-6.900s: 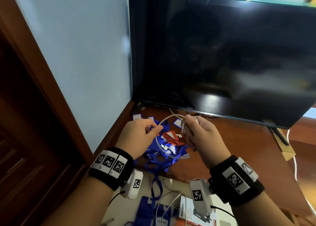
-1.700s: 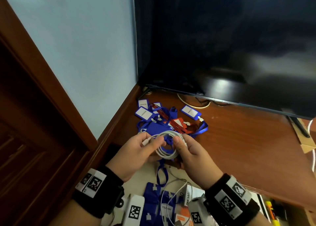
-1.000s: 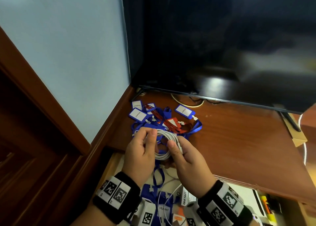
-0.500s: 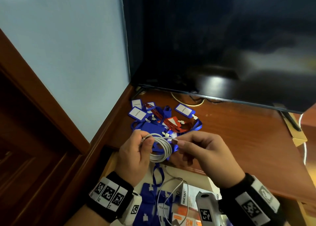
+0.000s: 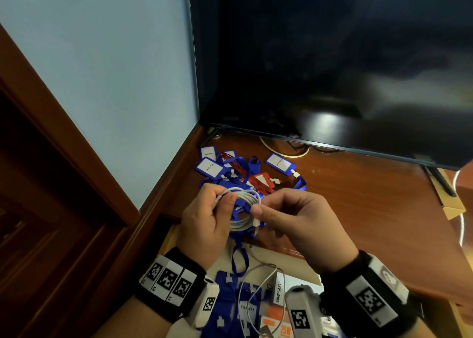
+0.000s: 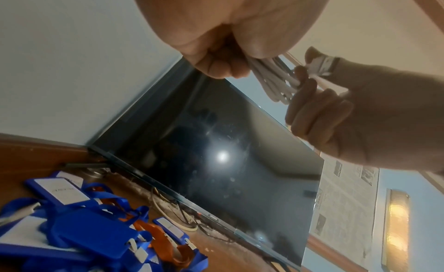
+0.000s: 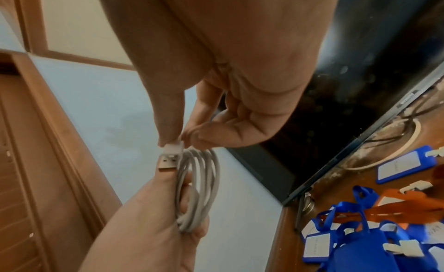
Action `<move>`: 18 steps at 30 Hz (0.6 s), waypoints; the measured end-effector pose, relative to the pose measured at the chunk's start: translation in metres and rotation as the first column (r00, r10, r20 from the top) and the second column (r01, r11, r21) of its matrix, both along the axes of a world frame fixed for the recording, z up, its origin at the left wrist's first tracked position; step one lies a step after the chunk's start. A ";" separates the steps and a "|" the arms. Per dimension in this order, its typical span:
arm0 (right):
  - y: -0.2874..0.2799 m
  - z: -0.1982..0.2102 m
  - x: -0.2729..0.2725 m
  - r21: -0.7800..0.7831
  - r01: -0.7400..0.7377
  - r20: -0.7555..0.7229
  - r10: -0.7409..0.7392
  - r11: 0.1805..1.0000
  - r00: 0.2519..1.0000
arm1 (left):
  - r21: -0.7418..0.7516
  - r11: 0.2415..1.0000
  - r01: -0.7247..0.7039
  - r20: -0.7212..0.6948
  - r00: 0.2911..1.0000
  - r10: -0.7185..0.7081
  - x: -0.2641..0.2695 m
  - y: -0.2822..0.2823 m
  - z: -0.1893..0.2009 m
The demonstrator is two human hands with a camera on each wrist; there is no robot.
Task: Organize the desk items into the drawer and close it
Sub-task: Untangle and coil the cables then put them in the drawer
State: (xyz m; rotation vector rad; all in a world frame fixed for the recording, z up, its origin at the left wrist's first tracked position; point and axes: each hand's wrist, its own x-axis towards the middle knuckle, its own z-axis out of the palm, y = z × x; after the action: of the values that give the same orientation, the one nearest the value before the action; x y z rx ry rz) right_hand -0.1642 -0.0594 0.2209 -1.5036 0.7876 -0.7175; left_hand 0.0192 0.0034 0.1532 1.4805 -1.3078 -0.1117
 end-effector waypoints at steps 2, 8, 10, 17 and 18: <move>0.000 -0.003 0.004 -0.036 0.032 0.005 -0.032 0.999 0.999 | 0.032 0.999 0.011 -0.049 0.999 -0.010 -0.002 0.000 0.001; 0.002 -0.013 0.014 -0.201 0.162 0.014 -0.162 0.966 0.987 | 0.098 0.993 0.065 -0.148 0.988 -0.050 -0.009 0.001 0.006; 0.002 -0.018 0.019 -0.327 0.192 -0.027 -0.212 0.925 0.977 | 0.106 0.991 0.085 -0.206 0.977 -0.062 -0.012 0.001 0.011; -0.003 -0.038 0.024 -0.452 0.107 -0.125 -0.181 0.885 0.975 | 0.149 0.984 0.098 -0.289 0.956 -0.051 -0.014 0.000 0.018; -0.002 -0.042 0.024 -0.371 0.107 -0.118 -0.161 0.922 0.980 | 0.156 0.983 0.092 -0.279 0.959 -0.046 -0.014 -0.001 0.018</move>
State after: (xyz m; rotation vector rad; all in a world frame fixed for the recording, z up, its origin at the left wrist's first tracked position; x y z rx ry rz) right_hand -0.1403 -0.0618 0.1792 -1.8666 0.9107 -0.8999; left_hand 0.0056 0.0027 0.1713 1.4988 -1.1451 -0.4678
